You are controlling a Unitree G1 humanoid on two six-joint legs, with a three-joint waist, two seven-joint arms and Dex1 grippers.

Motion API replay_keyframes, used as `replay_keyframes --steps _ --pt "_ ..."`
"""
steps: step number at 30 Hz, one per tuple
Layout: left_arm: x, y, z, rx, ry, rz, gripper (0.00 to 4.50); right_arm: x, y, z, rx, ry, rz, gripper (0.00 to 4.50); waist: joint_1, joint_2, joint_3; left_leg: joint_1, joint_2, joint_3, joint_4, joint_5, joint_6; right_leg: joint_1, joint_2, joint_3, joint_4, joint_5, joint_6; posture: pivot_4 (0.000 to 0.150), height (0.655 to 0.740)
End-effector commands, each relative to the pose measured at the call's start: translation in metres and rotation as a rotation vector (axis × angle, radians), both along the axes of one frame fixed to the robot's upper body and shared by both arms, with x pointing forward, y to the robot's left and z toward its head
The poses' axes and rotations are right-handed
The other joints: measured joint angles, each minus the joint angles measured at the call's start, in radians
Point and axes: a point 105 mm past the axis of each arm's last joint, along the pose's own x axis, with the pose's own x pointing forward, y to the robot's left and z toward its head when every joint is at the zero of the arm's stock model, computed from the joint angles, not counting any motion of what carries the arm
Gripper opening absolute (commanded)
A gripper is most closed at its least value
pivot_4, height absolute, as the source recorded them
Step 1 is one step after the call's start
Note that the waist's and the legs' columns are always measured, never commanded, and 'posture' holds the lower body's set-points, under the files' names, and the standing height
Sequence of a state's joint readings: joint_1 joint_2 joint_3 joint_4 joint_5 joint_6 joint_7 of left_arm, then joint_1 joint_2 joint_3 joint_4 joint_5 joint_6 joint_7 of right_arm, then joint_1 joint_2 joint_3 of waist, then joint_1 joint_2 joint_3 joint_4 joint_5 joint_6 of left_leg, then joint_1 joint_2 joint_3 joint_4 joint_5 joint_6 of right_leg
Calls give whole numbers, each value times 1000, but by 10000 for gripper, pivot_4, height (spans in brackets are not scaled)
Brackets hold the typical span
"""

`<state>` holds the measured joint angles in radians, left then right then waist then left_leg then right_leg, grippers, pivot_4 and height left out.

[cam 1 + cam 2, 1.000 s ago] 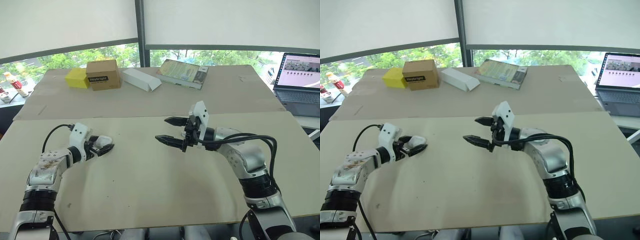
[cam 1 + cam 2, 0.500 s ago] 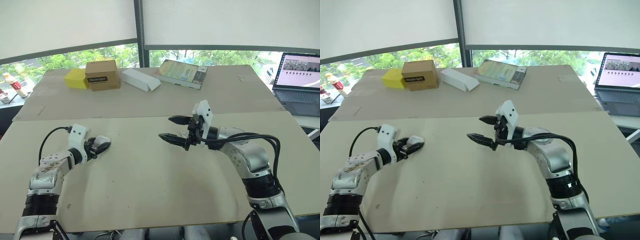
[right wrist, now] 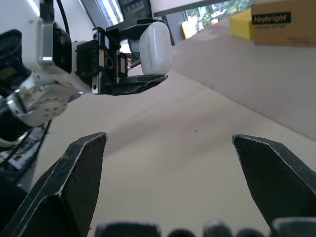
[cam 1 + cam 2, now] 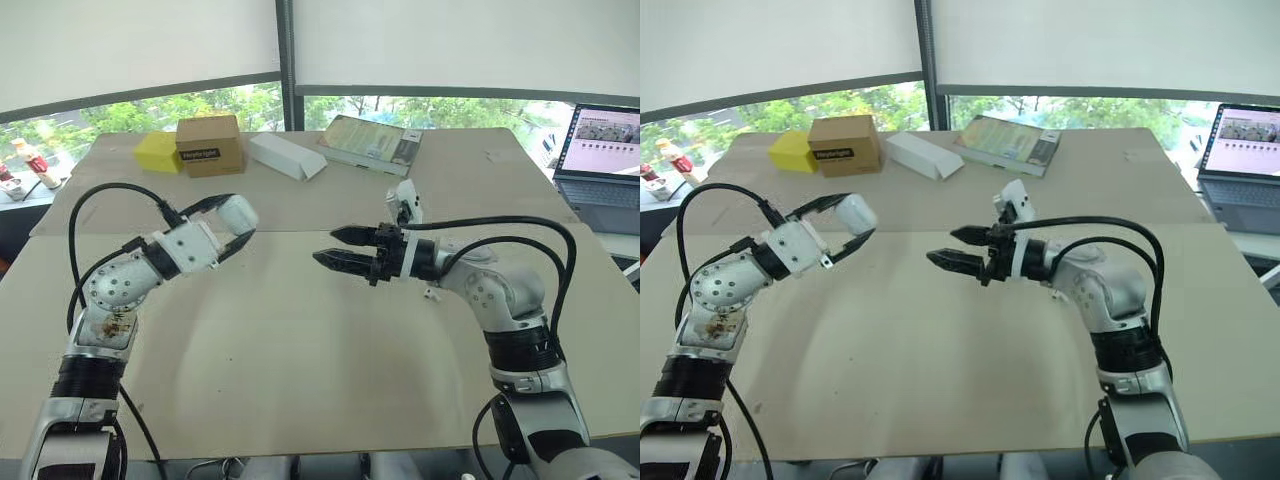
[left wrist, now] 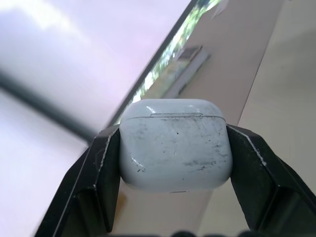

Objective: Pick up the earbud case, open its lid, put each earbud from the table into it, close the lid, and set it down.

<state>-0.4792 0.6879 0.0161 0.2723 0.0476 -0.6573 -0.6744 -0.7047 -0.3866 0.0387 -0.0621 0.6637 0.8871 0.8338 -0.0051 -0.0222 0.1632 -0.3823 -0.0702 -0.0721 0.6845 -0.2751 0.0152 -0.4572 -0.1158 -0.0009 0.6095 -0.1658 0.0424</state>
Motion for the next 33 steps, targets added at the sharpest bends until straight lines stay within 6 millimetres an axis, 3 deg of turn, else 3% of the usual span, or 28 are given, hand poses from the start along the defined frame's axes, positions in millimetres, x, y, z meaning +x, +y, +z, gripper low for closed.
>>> replay_keyframes --steps 1,7,13,25,29,33 --pt "-16 -26 9 102 -189 -181 25863 -5 16 22 69 3 60 45000 -7 0 0 -1 0 0 0 -2 3 0 0 0 0 0 1 1500 7400" --pt "-24 -44 11 128 -303 -309 25863 -14 35 19 89 43 108 45000 -8 0 0 -2 0 0 0 -2 5 -1 1 -1 2 1 1 1500 7400" --pt "-23 -44 2 144 -291 -335 25863 -16 52 14 117 48 101 45000 -14 0 0 -2 -1 0 1 -2 5 -1 1 -1 4 1 2 1500 7400" --pt "-29 -49 3 140 -322 -364 25863 -16 54 4 53 23 100 45000 -16 0 0 -2 -1 0 2 -2 5 -1 2 -1 4 1 2 1500 7400" --pt "-31 -51 2 142 -324 -377 25863 -13 55 4 55 26 85 33444 -18 0 0 -2 -1 0 2 -2 5 -1 2 -1 4 1 2 1500 7400" --pt "-33 -54 -2 145 -315 -387 25863 -12 56 7 73 28 80 18942 -19 0 0 -2 -1 0 2 -2 5 -1 2 -1 4 1 2 1500 7400"
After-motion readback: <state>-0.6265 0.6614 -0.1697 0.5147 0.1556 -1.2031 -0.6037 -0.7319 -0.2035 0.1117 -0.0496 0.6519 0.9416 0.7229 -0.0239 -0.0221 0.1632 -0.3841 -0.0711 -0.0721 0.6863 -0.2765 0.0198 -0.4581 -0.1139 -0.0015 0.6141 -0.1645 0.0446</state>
